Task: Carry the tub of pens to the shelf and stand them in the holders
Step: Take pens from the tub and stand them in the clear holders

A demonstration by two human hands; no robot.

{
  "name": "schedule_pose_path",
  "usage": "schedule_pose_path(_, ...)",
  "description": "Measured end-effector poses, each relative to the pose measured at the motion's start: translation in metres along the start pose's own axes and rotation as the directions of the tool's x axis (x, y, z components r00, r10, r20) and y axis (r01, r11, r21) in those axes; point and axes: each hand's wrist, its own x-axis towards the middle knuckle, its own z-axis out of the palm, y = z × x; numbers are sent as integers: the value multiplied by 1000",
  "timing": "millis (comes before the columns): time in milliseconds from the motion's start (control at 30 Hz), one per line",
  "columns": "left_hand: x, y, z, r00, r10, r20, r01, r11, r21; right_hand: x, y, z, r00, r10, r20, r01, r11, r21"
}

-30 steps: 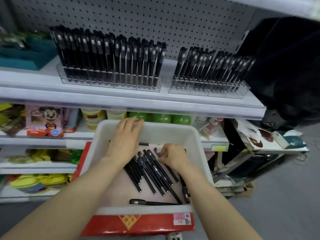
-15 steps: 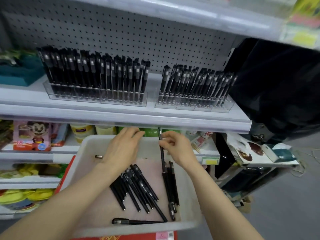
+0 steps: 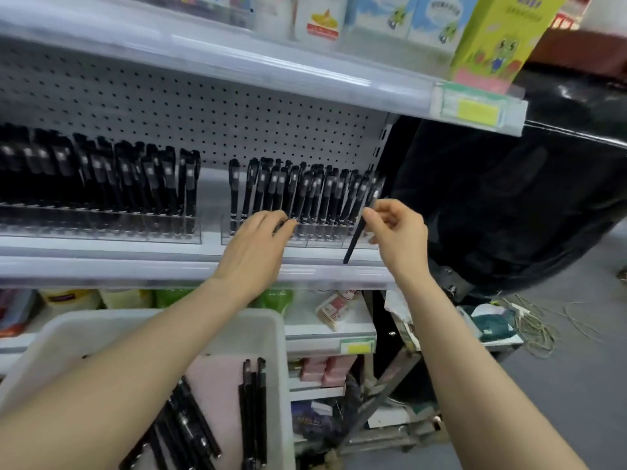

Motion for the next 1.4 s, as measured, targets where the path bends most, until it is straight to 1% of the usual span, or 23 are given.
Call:
schedule_pose_path(133, 5, 0, 8, 999, -43, -12, 43, 999, 16, 36, 6, -8, 991, -48, -127, 44, 998, -33)
schedule_pose_path(233, 6, 0, 11, 998, -59, -24, 59, 998, 21, 55, 6, -5, 983, -55, -176, 51, 998, -23)
schedule_pose_path(433, 7, 1, 12, 997, -73, -37, 73, 997, 3, 68, 13, 11, 988, -70, -140, 60, 995, -74)
schedule_pose_path(667, 7, 0, 15, 997, -63, -46, 63, 998, -6, 74, 16, 17, 985, -90, -149, 69, 988, -139)
schedule_pose_path(733, 6, 0, 15, 997, -64, -43, 63, 998, -10, 72, 20, 20, 988, -76, -137, 57, 989, -135)
schedule_pose_path(867, 6, -1, 16, 997, -56, -54, 55, 998, -14, 61, 34, 28, 999, -18, -38, 10, 981, -194)
schedule_pose_path(1000, 5, -1, 17, 997, -53, -50, 52, 999, -15, 52, 41, 31, 999, 36, 1, -35, 972, -233)
schedule_pose_path(1133, 4, -2, 14, 999, -40, -21, 39, 999, -25, 46, 38, 30, 997, 73, -5, -72, 966, -247)
schedule_pose_path(1233, -2, -6, 10, 1000, -13, -21, 12, 999, -43, 35, 31, 31, 994, 71, -81, -89, 968, -236)
schedule_pose_path(1333, -18, -14, 3, 999, -13, -33, 11, 997, -71, 12, 22, 41, 986, 5, -166, -35, 984, -176)
schedule_pose_path(1400, -33, -24, -3, 999, -11, -42, 7, 996, -87, -10, 15, 57, 989, -14, -147, -5, 991, -134)
